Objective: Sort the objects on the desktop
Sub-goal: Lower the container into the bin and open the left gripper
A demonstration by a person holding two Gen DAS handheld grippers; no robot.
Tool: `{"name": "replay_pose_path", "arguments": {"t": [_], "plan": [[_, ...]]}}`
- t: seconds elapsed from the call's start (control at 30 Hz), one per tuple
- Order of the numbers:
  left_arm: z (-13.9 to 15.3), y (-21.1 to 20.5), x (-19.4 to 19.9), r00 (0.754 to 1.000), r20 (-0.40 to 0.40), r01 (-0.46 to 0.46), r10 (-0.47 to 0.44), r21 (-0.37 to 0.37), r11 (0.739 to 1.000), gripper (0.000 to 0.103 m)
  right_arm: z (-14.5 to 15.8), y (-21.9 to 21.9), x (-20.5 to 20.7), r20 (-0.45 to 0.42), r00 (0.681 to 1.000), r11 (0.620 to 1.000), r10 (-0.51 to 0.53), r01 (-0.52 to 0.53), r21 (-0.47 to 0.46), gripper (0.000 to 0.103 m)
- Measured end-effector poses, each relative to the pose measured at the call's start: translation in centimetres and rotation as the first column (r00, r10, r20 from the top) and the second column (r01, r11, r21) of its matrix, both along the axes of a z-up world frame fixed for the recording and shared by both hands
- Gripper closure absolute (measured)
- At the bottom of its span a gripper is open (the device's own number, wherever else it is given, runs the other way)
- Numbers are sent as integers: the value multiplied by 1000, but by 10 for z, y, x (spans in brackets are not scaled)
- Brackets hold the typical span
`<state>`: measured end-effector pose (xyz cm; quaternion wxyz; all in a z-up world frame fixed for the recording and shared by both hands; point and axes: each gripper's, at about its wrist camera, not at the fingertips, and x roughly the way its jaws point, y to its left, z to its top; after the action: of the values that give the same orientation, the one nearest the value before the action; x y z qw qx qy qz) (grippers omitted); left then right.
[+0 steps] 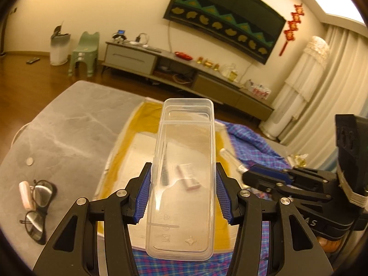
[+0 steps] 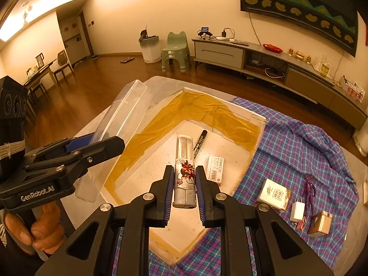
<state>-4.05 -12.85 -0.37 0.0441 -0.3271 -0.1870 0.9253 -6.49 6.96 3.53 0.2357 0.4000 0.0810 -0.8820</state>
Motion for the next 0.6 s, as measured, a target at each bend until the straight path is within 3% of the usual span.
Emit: {"name": "replay_pose_path", "arguments": {"t": [0.2,0.6], "plan": [[-16,-10,-9,997,79,-10,11,-21,1000,49,-8,-14,-12,14,1000,999,18,-19,40,83],[-31,-3,-18,990,140,-8,27,-133,991,49,-22,-28,-42,38,999,990,33,-38,134,83]]}}
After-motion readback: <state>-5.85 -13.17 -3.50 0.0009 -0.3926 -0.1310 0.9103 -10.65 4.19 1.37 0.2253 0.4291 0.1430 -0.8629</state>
